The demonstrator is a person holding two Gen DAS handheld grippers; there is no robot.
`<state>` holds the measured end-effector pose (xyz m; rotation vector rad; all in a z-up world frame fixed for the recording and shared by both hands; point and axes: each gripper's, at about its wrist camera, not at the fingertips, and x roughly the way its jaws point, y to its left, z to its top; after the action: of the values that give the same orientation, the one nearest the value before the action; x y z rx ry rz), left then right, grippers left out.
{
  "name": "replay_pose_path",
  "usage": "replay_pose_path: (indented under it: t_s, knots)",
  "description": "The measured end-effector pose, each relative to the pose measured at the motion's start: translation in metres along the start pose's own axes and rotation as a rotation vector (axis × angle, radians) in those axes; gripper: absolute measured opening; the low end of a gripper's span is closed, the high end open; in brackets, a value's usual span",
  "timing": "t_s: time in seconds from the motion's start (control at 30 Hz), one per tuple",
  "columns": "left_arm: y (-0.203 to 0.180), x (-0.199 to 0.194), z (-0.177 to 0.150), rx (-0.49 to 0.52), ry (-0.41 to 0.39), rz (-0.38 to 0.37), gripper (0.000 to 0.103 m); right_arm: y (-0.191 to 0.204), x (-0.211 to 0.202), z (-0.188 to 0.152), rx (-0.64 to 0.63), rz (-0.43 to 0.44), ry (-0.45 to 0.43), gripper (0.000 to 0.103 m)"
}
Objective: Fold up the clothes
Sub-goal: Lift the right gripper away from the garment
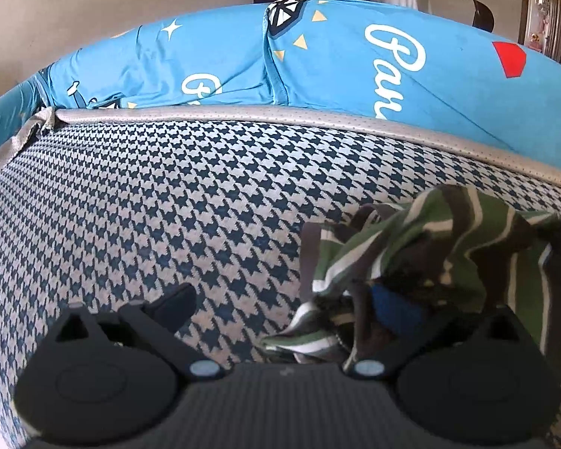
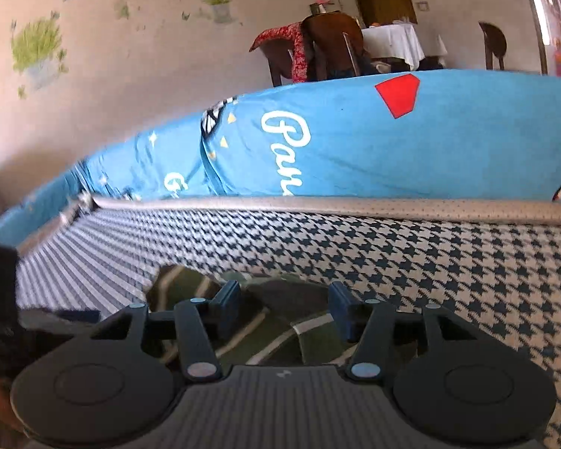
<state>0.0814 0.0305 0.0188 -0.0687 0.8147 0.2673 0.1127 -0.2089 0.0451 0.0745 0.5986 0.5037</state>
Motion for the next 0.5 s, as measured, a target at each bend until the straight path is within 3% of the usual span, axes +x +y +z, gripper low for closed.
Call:
replay_pose_path:
  t_s: [0.1,0.17,0.23,0.27,0.5]
  knots:
    - [0.002,-0.007,0.002,-0.018,-0.015,-0.052,0.103,0.009,0.008,-0.003,-0.055,-0.019,0.011,0.052]
    - [0.002,-0.011,0.003,-0.026,-0.028,-0.093,0.103,0.013,0.013,-0.004,-0.078,-0.031,0.017,0.043]
    - [-0.001,-0.013,0.003,-0.014,-0.032,-0.115,0.103,0.011,0.019,-0.004,-0.057,-0.041,0.019,0.014]
    - [-0.003,-0.013,0.002,-0.007,-0.032,-0.124,0.103,0.009,0.02,-0.003,-0.033,-0.049,0.02,0.008]
    - [-0.018,-0.011,-0.003,0.035,-0.039,-0.132,0.103,-0.018,0.005,0.013,0.124,-0.124,-0.064,0.004]
